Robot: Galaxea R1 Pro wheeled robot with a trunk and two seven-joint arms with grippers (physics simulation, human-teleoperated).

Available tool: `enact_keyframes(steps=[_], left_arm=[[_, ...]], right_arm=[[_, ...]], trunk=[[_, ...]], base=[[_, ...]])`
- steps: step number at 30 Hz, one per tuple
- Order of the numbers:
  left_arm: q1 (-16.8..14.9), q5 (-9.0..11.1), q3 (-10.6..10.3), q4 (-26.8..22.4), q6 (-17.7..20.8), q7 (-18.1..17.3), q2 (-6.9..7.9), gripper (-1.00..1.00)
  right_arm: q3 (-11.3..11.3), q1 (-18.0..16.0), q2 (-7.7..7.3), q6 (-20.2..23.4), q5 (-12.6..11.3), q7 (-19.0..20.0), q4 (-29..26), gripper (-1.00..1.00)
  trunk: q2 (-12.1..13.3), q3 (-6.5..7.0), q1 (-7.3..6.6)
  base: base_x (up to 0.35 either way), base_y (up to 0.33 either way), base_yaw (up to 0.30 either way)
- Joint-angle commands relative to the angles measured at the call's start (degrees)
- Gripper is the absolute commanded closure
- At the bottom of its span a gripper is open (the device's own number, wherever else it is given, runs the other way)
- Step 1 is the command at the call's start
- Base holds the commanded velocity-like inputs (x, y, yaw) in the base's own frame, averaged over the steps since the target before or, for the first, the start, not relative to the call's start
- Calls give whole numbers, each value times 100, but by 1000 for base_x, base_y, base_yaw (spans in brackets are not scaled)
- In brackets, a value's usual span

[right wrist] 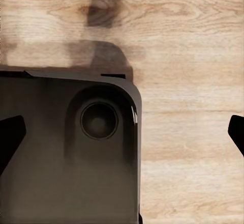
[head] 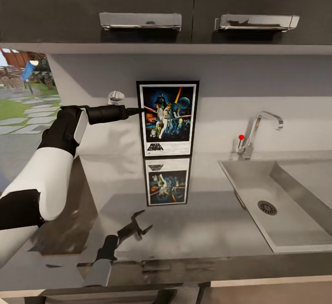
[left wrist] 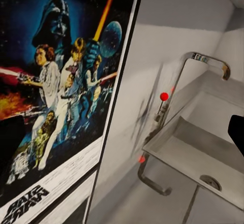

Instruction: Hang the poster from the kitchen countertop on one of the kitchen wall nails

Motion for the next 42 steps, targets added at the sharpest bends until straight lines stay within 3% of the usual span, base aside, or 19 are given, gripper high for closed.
enact_keyframes(steps=[1, 10, 32, 42], left_arm=[[-4, 1, 11, -1, 49, -18, -2, -100], [-4, -4, -6, -4, 49, -10, -4, -100], [-4, -19, 18, -4, 49, 0, -4, -100], [-4, -28, -13, -21, 49, 116, -5, -100]], right_arm=[[2, 3, -1, -6, -1, 0, -9, -100], [2, 3, -1, -6, -1, 0, -9, -100], [2, 2, -1, -7, -1, 0, -9, -100], [2, 1, -1, -15, 41, 0, -9, -100]], trunk=[[39, 14, -22], [400, 175, -220], [400, 173, -220], [400, 100, -220]], base=[[6, 0, 0], [1, 0, 0], [64, 0, 0], [2, 0, 0]])
